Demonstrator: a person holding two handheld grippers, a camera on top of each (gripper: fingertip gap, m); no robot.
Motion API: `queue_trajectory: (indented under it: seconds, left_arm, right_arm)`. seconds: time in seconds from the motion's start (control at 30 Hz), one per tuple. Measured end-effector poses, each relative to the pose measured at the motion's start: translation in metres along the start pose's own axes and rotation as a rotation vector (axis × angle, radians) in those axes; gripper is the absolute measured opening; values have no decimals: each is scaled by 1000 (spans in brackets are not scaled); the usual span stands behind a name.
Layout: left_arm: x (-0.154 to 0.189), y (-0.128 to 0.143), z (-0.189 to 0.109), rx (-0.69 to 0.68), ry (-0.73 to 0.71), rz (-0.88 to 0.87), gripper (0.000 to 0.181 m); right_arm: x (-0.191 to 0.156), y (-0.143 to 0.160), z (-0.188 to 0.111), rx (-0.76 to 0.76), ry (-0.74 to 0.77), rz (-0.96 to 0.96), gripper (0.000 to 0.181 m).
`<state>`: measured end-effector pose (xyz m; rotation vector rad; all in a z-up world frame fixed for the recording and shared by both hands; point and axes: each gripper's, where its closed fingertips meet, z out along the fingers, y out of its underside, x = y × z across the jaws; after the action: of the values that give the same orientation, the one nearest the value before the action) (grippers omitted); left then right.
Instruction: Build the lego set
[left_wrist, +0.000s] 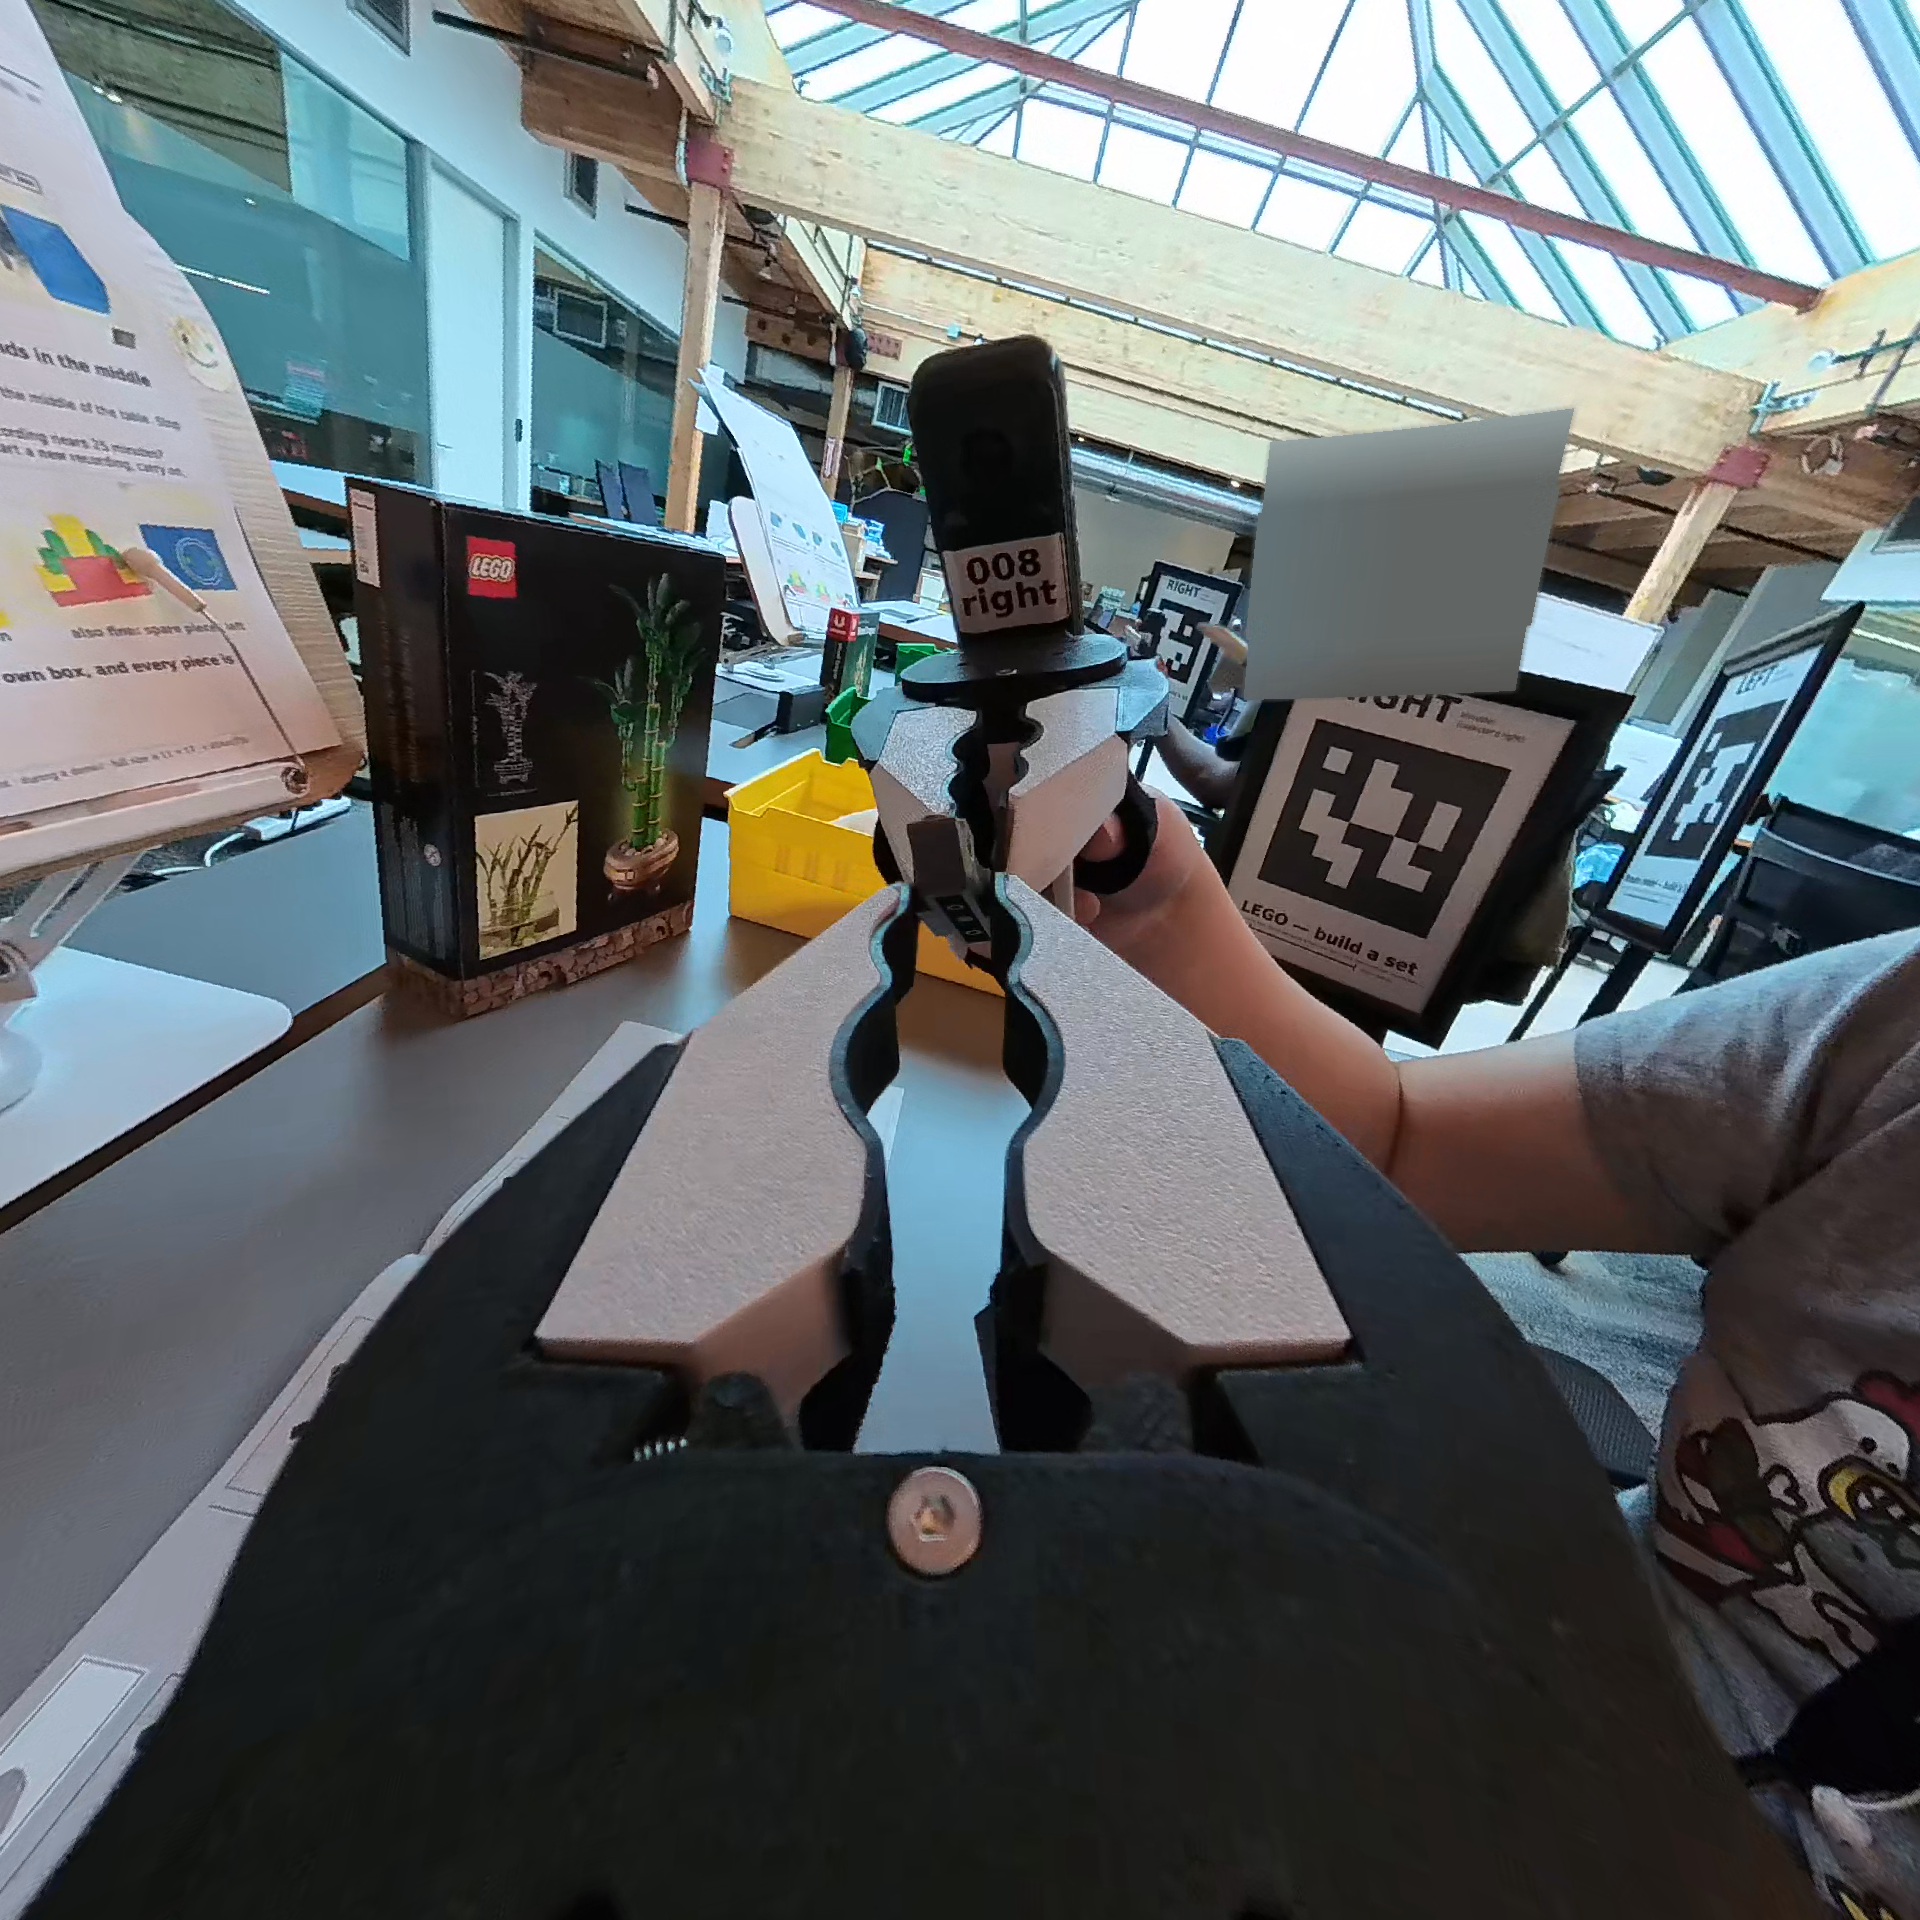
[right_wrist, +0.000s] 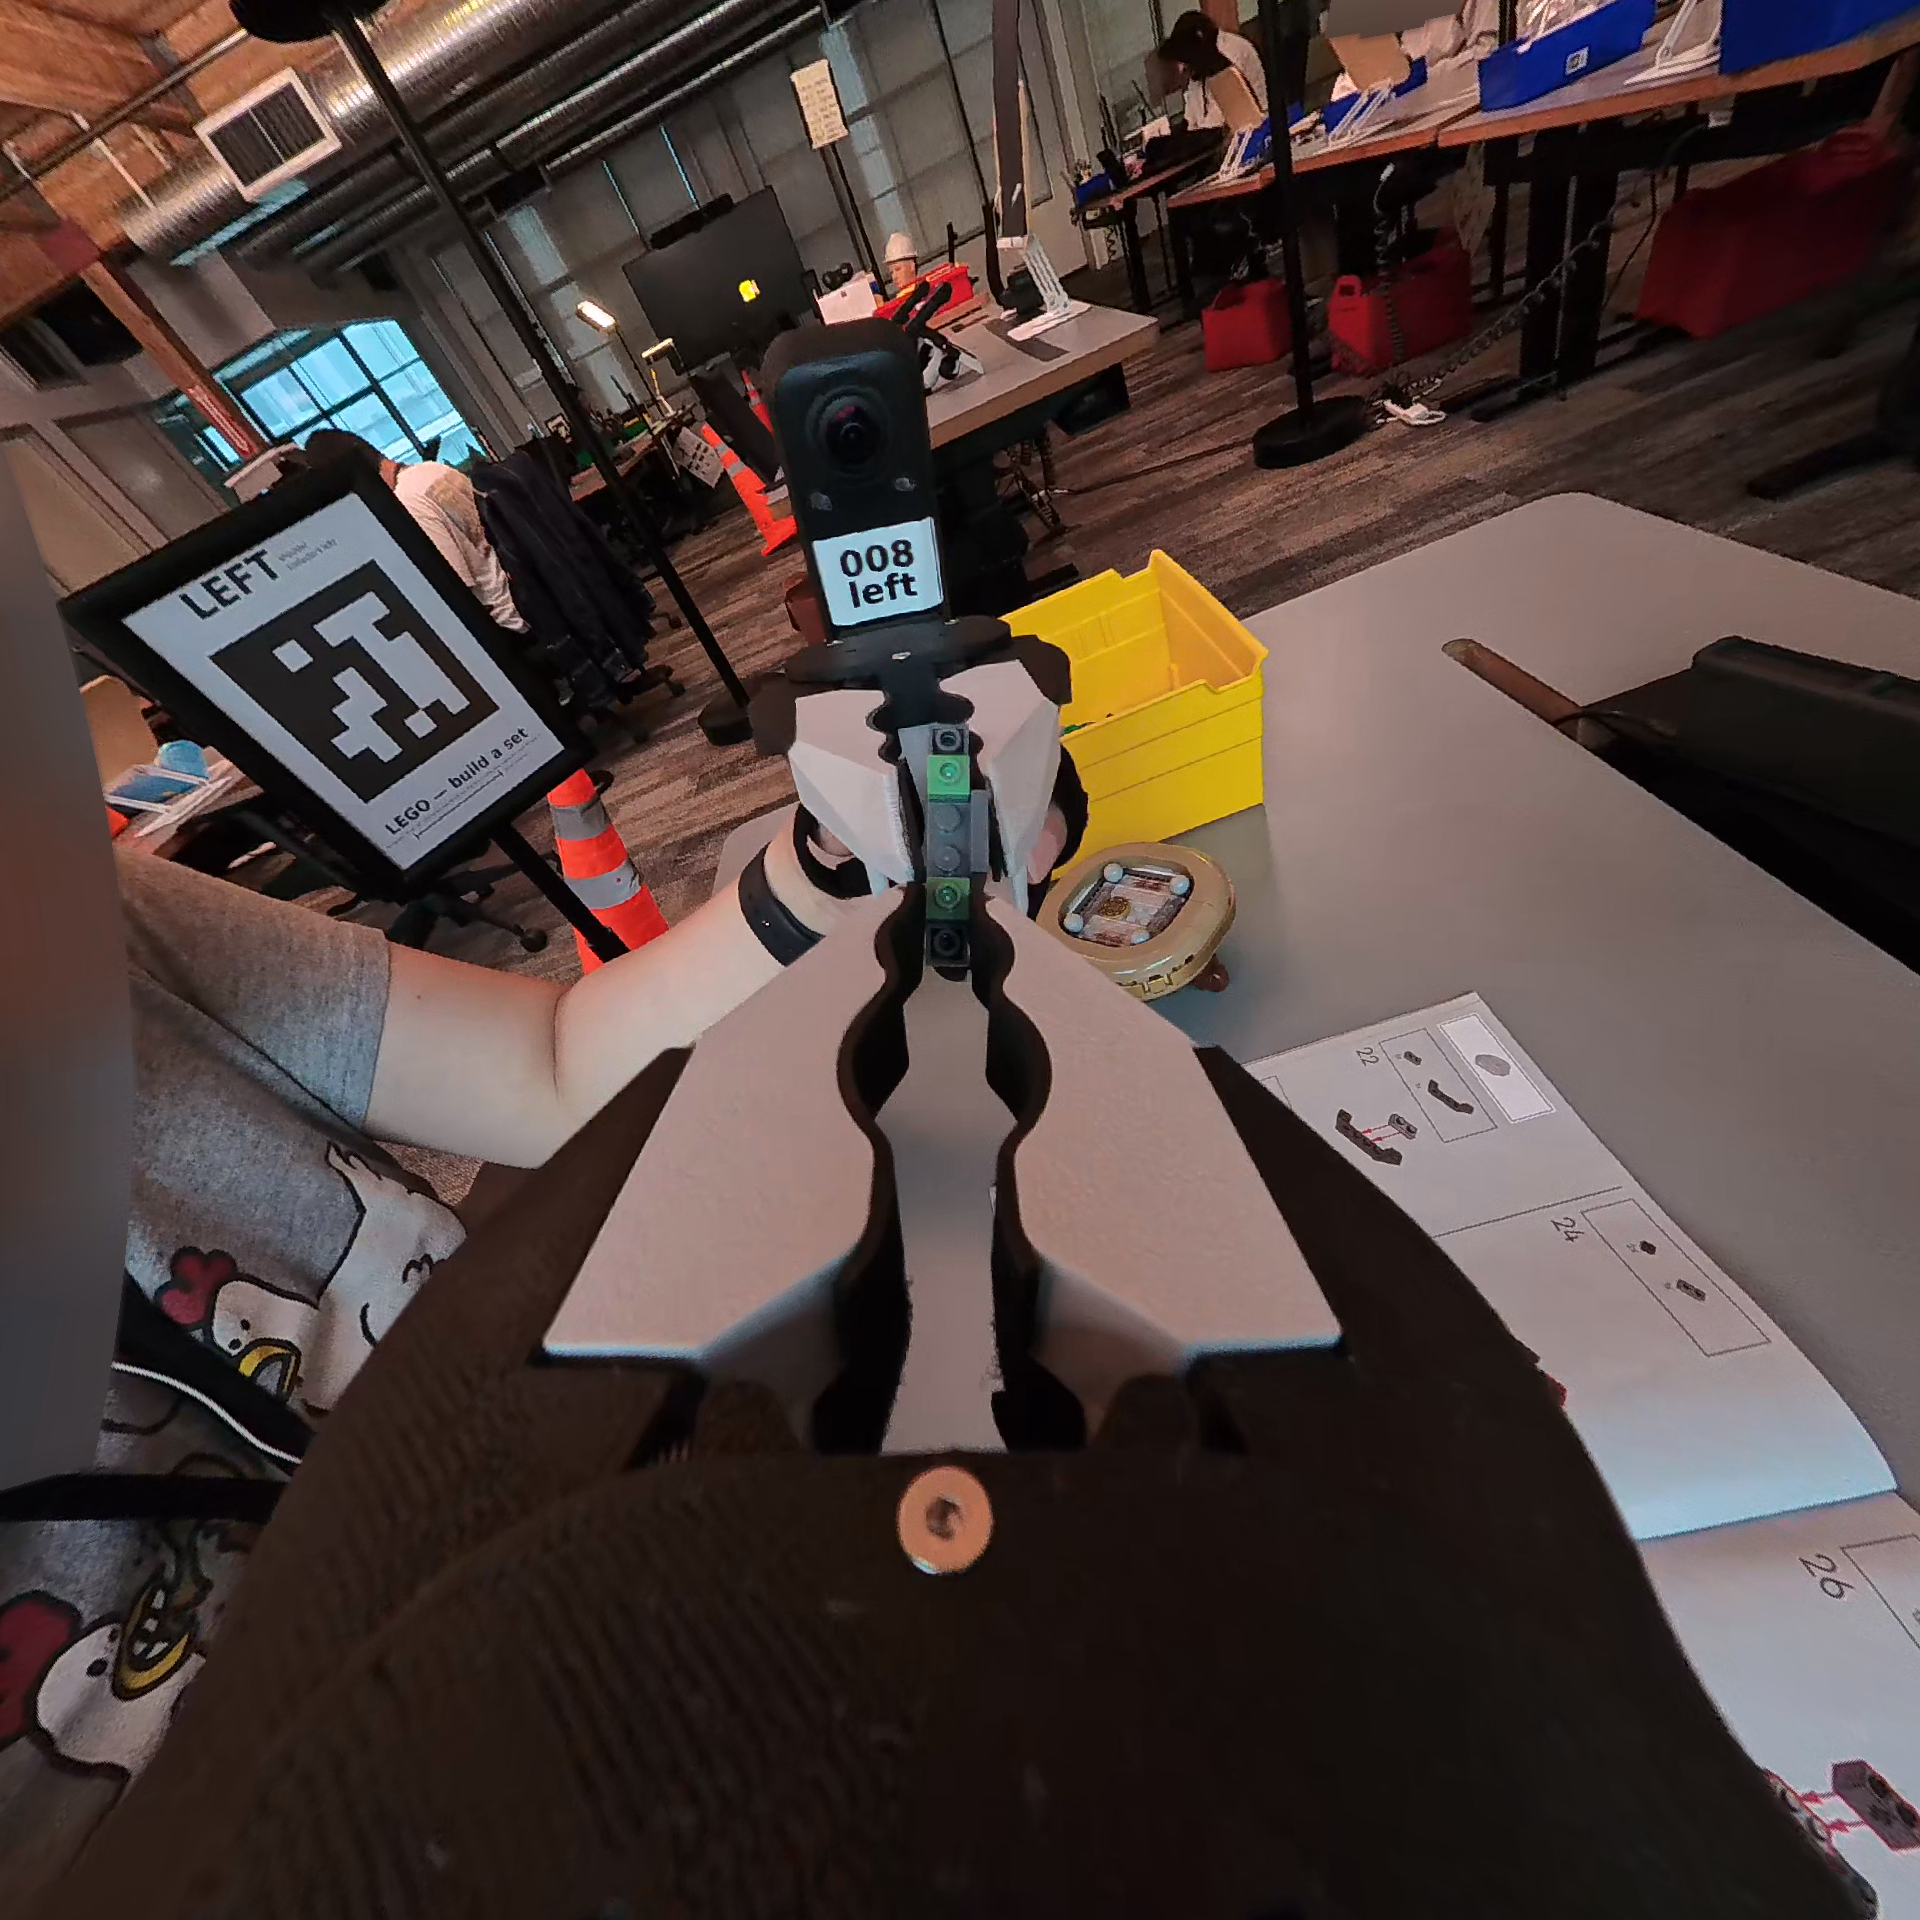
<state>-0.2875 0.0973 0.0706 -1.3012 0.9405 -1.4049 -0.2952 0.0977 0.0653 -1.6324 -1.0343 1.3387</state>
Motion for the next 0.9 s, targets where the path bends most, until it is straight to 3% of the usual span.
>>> queue_trajectory:
  seconds: [0.3, 0.47, 0.57, 0.73, 0.83, 0.9]
  left_arm:
    - [-1, -11, -9, 65, -11, 45, 9]
    - [-9, -37, -42, 126, -104, 94, 9]
    - [-15, -61, -77, 193, -208, 145, 9]
    - [-6, -89, -119, 312, -244, 139, 9]
    - [3, -95, -126, 338, -230, 166, 9]
    - [5, -95, -126, 328, -226, 193, 9]
  right_arm:
    - [-4, -15, -2, 59, 68, -141, 17]
    - [-10, -13, 2, 65, 89, -317, 21]
    - [-20, 36, 40, -135, -36, -354, 18]
    - [-5, 165, 105, -663, -44, -283, 13]
    - [8, 207, 112, -830, 7, -357, 14]
    - [14, 217, 113, -867, 32, -379, 14]
